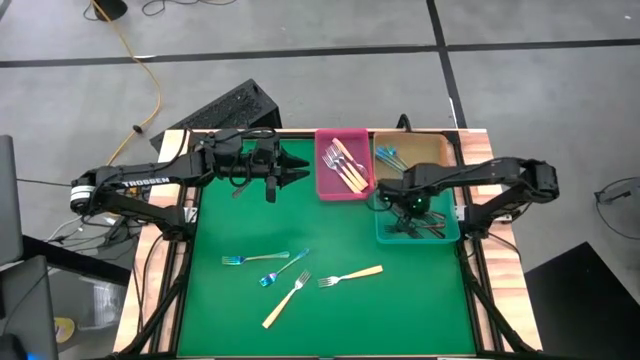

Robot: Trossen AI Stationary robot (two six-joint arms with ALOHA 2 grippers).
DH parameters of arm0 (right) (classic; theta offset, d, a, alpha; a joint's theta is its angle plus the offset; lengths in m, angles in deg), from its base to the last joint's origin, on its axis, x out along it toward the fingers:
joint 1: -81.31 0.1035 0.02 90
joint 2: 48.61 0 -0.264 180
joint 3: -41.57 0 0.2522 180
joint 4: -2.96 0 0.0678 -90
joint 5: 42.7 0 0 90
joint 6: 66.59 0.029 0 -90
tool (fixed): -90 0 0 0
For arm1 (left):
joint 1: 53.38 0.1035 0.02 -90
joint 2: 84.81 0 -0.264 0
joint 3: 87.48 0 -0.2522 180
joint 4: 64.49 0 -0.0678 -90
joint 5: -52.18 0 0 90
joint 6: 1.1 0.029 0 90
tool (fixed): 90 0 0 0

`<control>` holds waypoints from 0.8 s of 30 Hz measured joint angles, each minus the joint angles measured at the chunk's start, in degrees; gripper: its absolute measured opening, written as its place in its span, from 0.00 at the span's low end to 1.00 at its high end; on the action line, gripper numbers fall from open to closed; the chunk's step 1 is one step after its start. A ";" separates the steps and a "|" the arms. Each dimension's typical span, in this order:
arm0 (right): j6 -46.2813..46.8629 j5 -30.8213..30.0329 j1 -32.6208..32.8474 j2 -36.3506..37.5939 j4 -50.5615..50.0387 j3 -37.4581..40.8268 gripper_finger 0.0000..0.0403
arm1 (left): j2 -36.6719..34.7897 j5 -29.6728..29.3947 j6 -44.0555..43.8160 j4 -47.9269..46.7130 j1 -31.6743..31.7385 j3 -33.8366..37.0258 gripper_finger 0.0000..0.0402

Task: Sort silverware by color (type)
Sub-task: Put the black fork into the blue bin

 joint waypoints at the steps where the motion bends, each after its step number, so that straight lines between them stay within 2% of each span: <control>1: -0.09 -0.01 0.31 -0.03 0.26 0.37 0.08 | 0.00 -0.02 0.00 -0.02 0.00 0.00 0.32; 10: 1.80 1.02 2.13 0.47 1.06 6.05 0.10 | 0.00 0.00 0.00 -1.19 0.02 0.00 0.32; 17: 1.84 2.39 2.27 0.45 7.11 10.15 0.10 | 0.00 0.01 0.00 -1.49 0.02 0.00 0.32; 24: 1.51 2.70 2.27 -0.05 8.70 11.13 0.10 | 0.00 0.02 -0.07 -1.53 0.00 0.00 0.32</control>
